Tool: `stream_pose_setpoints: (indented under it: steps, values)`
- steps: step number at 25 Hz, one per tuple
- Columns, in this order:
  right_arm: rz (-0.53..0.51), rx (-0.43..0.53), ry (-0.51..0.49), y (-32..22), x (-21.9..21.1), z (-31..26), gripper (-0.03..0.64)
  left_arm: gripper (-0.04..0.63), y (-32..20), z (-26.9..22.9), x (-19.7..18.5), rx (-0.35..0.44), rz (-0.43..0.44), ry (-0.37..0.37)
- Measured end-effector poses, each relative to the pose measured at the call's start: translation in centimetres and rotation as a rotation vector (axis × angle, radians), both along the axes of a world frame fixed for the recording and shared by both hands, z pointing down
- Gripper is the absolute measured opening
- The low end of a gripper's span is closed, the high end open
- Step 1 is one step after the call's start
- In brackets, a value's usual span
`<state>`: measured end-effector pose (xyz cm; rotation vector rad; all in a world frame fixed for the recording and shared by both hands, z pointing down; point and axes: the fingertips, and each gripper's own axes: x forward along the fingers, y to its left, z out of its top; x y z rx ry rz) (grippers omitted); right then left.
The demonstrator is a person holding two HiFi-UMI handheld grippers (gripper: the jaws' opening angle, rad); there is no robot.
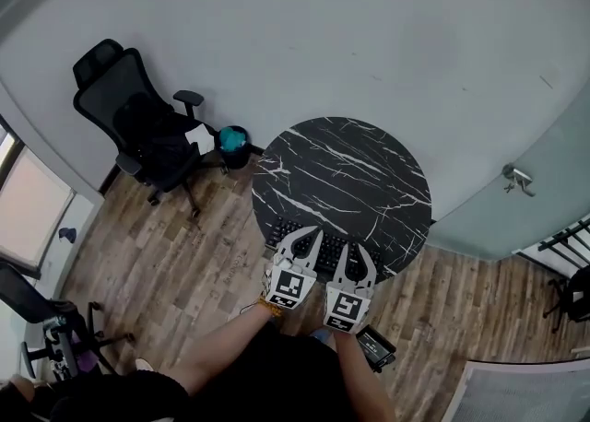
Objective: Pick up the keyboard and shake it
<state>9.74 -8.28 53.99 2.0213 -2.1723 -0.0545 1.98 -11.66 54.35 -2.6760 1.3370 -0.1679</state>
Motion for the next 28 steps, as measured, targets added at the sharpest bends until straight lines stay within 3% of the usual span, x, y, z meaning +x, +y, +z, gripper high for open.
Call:
stream_pose_setpoints:
  steps: [11, 28]
  values:
    - [-0.005, -0.031, 0.007, -0.4, -0.2, 1.0, 0.035, 0.014, -0.4, 0.3, -1.3, -0.005, -0.03, -0.013]
    - [-0.017, -0.055, 0.022, -0.6, 0.1, 2.0, 0.035, 0.014, -0.7, 1.1, -1.2, -0.018, -0.036, -0.018]
